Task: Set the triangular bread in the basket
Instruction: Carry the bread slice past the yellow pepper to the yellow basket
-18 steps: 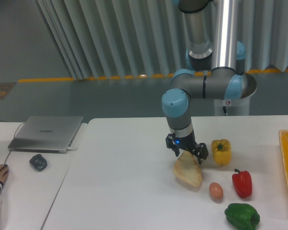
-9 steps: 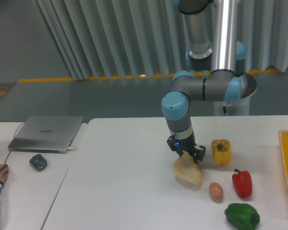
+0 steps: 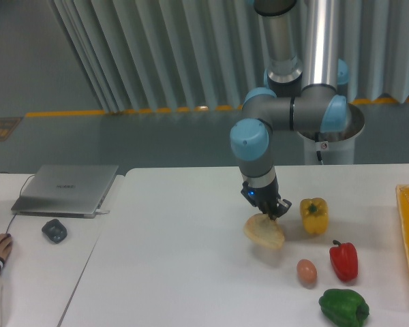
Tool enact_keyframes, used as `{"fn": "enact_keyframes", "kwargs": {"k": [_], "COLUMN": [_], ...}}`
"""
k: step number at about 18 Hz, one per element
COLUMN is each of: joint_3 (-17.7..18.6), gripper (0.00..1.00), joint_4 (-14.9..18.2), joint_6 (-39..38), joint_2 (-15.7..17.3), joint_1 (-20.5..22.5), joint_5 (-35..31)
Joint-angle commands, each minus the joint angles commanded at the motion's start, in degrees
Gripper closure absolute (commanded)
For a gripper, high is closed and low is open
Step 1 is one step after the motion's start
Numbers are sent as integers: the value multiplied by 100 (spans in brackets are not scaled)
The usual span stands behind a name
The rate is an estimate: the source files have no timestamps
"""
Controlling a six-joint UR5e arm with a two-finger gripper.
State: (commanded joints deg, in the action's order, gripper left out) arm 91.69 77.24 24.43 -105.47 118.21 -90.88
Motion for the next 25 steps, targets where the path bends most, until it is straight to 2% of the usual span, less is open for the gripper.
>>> {"fn": "enact_keyframes", "kwargs": {"k": [3,4,8,12,15,19,25], "joint_3": [-475,-528,-538,-538,-529,-503,-494], "gripper": [100,99,97,97,96,96,96], "joint_4": [379,380,353,336,318,221,195], "joint_6": [113,367,1764,2792,3899,4674,6335], "joint_2": [44,53,281,282,229,158,159], "joint_1": [263,334,782,1282,1687,2188,2970], "joint_5": [176,168,185,220,211,176,168]}}
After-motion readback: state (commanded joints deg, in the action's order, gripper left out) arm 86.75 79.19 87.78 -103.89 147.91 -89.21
